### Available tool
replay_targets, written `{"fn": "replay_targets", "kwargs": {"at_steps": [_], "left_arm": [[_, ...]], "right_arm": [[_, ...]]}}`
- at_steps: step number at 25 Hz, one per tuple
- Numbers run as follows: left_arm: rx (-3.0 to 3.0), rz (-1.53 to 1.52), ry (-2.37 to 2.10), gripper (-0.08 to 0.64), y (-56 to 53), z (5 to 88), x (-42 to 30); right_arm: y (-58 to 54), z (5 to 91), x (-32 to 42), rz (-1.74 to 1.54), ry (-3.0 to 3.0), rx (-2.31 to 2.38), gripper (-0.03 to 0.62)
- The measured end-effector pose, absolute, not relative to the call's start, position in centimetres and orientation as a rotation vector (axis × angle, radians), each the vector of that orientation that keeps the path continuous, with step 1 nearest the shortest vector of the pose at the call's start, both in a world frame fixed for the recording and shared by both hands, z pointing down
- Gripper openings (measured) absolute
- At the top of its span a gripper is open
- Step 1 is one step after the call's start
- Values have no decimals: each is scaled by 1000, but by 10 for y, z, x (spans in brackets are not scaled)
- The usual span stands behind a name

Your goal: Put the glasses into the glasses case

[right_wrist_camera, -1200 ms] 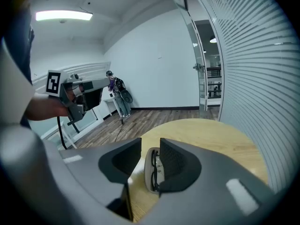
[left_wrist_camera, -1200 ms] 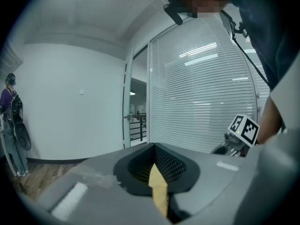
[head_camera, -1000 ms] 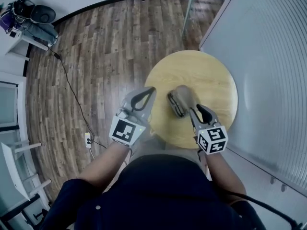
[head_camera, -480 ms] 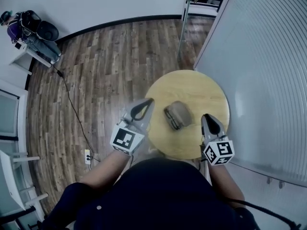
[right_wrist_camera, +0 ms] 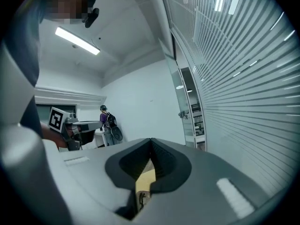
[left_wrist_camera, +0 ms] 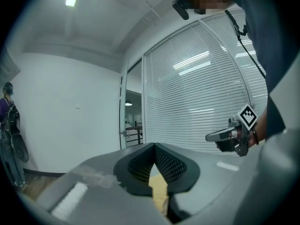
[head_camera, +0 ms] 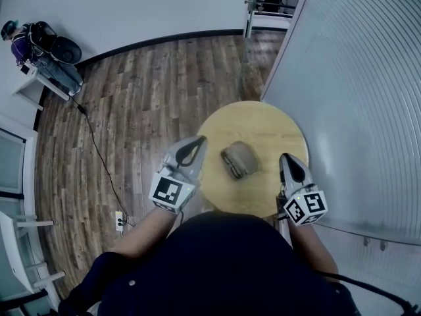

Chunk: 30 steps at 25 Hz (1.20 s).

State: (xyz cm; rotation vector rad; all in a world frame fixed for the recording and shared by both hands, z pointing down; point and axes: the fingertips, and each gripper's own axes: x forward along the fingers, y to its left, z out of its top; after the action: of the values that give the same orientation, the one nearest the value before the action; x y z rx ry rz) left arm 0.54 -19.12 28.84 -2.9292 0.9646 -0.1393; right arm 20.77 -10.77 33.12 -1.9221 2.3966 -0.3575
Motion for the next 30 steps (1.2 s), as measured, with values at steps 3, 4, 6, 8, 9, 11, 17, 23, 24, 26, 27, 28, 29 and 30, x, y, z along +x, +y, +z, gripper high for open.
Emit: {"fn": "replay_targets", "kwargs": {"at_steps": [3,4,6,8,9,11,17,23,24,26,27,28,29,30], "left_arm": [[-2920,-146,983,0,-187,286,3],[-2905,-161,971,0,-187,287,2],[-2883,-172,965,0,-189,288,0],[-2876,-168,979,0,-190,287,-2],[-2876,-165,989,0,-191,286,-3],[-2884,-157,1011,0,-192,285,-3],[-2883,-170,993,0,-196,291,0],[-2867,-142,1021,0,-205,284,-5],[-2866,-129,1011,0,-205,280,-2],[-2850,-146,1002,0,-207,281,2],[-2846,-165,1010,0,-206,285,2],[-2849,-183,1023,0,-202,288,-1],[-2854,-197,1032,0,-198,289,-5],[-2859,-207,1032,0,-193,287,-10]], "right_arm": [[-106,321,206,-334,2401,-1876,9],[-106,320,207,-339,2390,-1863,9],[-108,320,209,-362,2366,-1840,9],[-109,321,211,-380,2352,-1834,9],[-109,323,212,-381,2353,-1837,9],[-110,324,215,-374,2361,-1844,9],[-115,331,215,-361,2354,-1853,8],[-123,355,207,-383,2338,-1804,9],[-125,354,207,-386,2340,-1799,8],[-128,354,207,-390,2353,-1785,8],[-128,356,206,-393,2358,-1774,8],[-126,358,203,-398,2358,-1763,8],[-122,359,199,-405,2355,-1755,8],[-118,356,196,-412,2352,-1754,9]]}}
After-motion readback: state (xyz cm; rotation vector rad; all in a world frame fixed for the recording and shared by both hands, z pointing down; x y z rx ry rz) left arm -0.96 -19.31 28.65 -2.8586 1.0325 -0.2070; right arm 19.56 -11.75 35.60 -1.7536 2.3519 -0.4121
